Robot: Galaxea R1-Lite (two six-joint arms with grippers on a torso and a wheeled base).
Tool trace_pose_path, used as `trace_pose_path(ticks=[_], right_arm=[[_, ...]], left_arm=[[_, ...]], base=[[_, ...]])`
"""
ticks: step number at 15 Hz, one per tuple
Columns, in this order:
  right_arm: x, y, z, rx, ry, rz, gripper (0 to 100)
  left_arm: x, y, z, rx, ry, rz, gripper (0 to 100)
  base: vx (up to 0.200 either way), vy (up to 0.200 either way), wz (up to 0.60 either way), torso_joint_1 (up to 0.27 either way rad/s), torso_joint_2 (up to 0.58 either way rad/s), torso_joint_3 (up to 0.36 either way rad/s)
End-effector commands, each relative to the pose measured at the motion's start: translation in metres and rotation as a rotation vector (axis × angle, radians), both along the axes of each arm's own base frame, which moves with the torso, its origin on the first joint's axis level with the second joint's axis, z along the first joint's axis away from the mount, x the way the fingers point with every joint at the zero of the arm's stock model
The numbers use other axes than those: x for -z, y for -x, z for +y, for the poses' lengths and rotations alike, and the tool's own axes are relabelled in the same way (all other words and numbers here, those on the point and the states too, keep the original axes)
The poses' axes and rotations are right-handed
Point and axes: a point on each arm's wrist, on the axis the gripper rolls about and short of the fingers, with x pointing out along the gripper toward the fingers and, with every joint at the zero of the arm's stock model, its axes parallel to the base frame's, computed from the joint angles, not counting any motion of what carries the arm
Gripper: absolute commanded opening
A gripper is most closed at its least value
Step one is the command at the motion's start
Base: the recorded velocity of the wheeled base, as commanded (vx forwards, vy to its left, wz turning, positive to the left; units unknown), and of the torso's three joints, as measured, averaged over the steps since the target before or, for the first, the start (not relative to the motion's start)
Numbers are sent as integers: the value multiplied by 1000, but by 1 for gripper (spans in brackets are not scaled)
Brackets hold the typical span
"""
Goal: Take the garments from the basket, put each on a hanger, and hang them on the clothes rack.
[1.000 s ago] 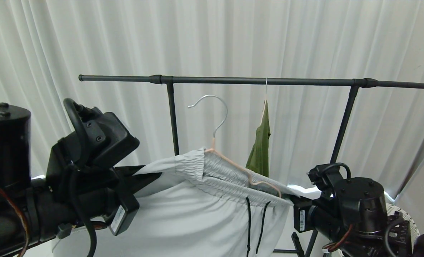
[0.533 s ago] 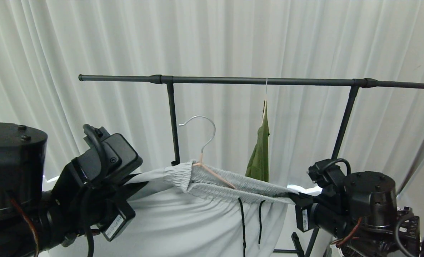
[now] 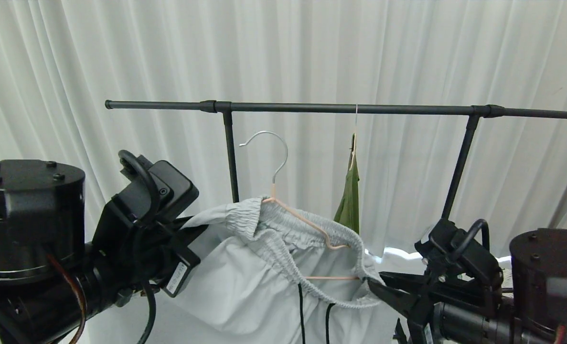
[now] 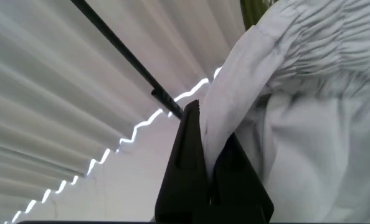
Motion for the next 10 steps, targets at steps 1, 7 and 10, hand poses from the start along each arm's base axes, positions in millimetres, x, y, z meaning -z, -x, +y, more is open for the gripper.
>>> trace_pose_path(ticks=[1,7,10], right_arm=[[-8,10,0,-41,-27,-20,100],[-14,-10,-12,-130,44,-109,100],[-26,-17,-8,-233,73,-104,100]], left_arm=[[4,2,-4,22,21,2,0],[18,22,-10,178,111,-19,0],[22,29,-8,309,153,-17,0]], base=[[0,0,0,0,0,0],[0,0,0,0,0,0],[0,0,0,0,0,0]])
